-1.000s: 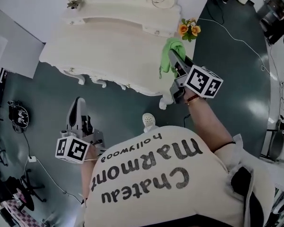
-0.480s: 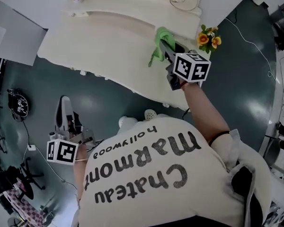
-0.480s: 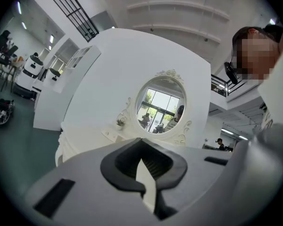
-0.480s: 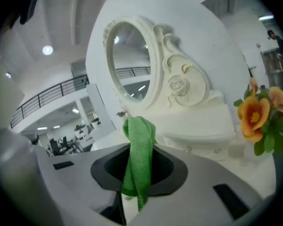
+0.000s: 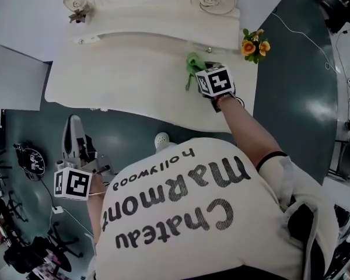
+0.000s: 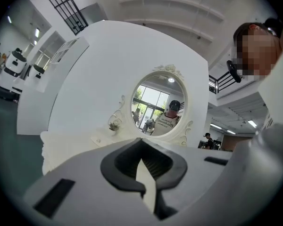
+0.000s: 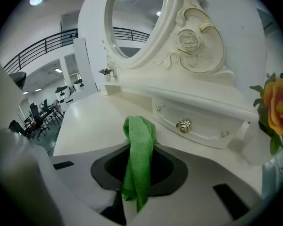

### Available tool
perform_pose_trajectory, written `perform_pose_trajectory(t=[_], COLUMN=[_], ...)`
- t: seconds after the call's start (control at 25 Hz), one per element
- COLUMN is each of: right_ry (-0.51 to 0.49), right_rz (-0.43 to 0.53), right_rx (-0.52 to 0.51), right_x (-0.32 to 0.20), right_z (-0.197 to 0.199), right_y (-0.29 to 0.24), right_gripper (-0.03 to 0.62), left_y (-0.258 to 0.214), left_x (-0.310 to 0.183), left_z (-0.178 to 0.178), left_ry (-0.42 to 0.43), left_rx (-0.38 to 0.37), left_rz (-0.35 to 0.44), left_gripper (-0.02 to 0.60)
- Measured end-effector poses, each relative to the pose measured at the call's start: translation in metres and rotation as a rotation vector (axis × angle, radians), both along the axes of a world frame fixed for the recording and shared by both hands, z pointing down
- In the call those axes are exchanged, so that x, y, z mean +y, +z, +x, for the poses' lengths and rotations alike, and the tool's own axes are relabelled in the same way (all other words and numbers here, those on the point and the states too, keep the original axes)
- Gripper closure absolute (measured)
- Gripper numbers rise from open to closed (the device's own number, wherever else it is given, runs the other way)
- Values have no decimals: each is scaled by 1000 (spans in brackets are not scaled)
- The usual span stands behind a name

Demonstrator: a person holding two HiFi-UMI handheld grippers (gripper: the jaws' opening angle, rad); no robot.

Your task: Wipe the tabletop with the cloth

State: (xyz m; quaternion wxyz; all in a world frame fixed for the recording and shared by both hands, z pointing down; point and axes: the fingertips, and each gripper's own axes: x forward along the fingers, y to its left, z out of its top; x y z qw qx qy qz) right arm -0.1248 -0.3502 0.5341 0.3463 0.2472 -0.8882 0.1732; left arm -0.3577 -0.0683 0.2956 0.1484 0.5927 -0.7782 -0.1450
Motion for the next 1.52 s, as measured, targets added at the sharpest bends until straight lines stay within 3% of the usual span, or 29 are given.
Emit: perform_pose_trajectory(t=[0.24,0.52,0.68,1.04,1.52], right_ry=[-18,116,177,355,549], right_rz=[32,-27,12,-23,-26], right_rx=[82,29,59,85,66], right_x=[-8,-17,-19,-28,-29], right_z=[-28,-27,2,92,185], right_y=[1,4,5,7,8], right_gripper=[502,503,505,505,507], left_y=[14,19,19,17,11], left_x=[-42,-88,-108,-130,-136], left_z=[-15,-11,-7,33,66], left_ry=[150,297,345,444,509], left_rx=[46,57,92,103,103], left_rz=[-5,-4,19,28,35], left_gripper=[575,575,575,575,575])
